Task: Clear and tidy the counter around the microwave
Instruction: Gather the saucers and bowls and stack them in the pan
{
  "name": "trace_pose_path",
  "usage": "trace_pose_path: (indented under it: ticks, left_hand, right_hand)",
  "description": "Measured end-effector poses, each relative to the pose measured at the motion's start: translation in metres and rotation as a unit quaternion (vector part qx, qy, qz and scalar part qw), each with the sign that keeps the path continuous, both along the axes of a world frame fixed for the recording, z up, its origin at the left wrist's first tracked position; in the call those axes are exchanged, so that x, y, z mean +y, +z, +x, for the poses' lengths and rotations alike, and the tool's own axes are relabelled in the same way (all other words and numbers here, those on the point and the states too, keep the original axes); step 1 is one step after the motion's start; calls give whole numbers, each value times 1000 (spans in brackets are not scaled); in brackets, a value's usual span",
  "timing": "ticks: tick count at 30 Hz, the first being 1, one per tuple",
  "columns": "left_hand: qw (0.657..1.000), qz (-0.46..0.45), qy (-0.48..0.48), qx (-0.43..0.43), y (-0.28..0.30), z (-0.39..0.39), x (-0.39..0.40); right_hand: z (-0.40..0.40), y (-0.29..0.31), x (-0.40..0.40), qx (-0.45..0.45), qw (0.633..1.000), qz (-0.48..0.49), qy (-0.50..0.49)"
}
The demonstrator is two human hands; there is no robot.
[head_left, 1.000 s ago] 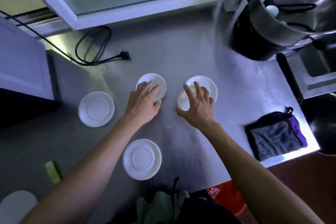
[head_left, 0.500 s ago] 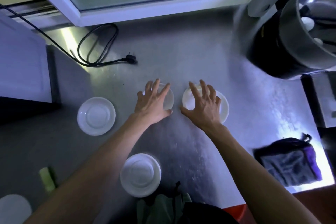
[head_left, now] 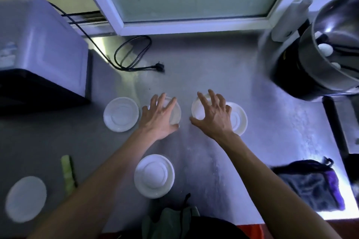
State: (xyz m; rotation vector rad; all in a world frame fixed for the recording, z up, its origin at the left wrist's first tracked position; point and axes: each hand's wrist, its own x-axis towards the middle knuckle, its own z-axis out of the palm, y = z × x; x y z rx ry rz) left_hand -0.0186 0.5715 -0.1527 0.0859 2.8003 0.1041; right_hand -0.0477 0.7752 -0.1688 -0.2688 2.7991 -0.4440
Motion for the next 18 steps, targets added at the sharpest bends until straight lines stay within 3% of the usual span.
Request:
trace_pose_path:
  ticks: [8,18]
  left_hand:
    - [996,-10,88,17,20,75,-60]
    - [970,48,240,0,40,202,-154]
  right_hand:
    - [34,22,-55,24,996,-12,89]
    - [109,33,-174,47,977,-8,209]
